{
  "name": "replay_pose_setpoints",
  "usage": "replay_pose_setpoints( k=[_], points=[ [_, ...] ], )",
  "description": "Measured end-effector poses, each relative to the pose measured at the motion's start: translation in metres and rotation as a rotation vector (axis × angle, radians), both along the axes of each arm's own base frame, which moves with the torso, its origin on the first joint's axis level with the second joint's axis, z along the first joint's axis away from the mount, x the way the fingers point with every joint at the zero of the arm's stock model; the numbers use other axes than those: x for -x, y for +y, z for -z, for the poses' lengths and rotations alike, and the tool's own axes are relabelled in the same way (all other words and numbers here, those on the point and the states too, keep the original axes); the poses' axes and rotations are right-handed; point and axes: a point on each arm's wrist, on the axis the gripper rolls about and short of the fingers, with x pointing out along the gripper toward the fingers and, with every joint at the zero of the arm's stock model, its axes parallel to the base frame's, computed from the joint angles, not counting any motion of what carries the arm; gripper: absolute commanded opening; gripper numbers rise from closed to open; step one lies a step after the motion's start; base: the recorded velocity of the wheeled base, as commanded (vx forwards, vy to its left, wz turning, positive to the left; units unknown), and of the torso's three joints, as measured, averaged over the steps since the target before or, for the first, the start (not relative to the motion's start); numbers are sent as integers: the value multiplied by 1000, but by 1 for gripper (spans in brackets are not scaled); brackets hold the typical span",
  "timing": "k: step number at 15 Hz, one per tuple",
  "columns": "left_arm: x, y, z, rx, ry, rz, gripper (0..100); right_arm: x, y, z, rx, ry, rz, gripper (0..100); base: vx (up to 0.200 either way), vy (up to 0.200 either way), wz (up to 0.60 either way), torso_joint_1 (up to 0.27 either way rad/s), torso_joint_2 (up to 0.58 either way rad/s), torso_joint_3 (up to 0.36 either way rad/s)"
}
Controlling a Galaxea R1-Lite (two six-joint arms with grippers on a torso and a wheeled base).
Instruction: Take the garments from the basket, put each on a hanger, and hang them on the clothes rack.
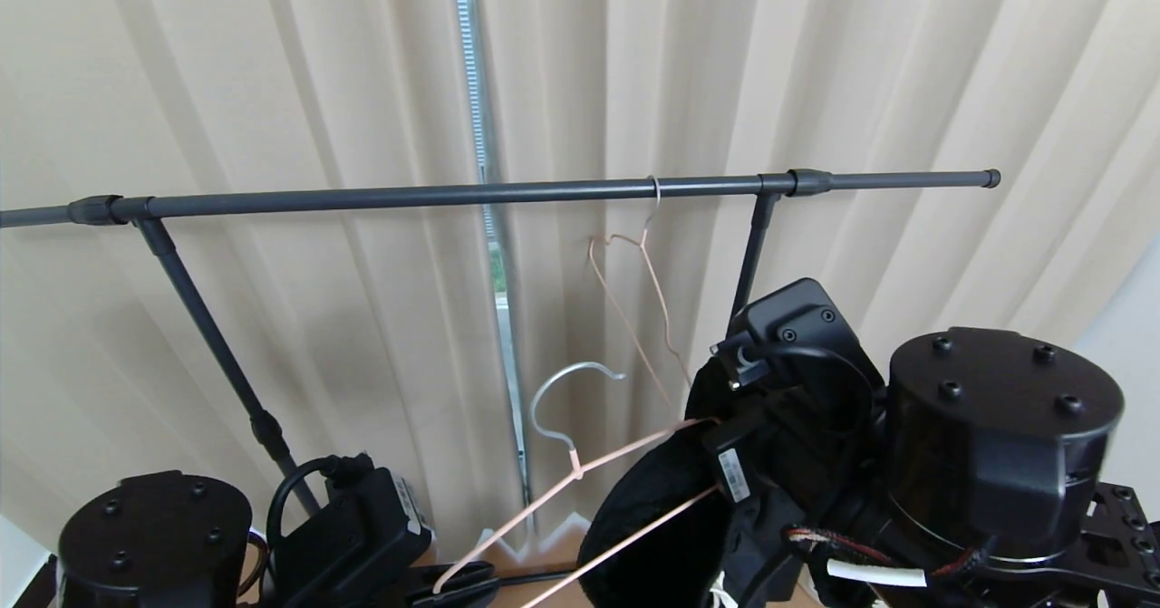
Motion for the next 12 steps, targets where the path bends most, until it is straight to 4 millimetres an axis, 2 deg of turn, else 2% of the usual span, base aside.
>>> replay_pose_setpoints(
  k=[6, 12],
  points=[
    [0, 0, 0, 14, -5, -4, 0, 31, 21, -4, -107, 22, -117, 0, 0, 0, 0, 0, 0, 0],
    [0, 0, 1, 13, 1, -6, 0, 51, 31, -11, -184, 31, -192, 0, 0, 0, 0, 0, 0, 0]
  ],
)
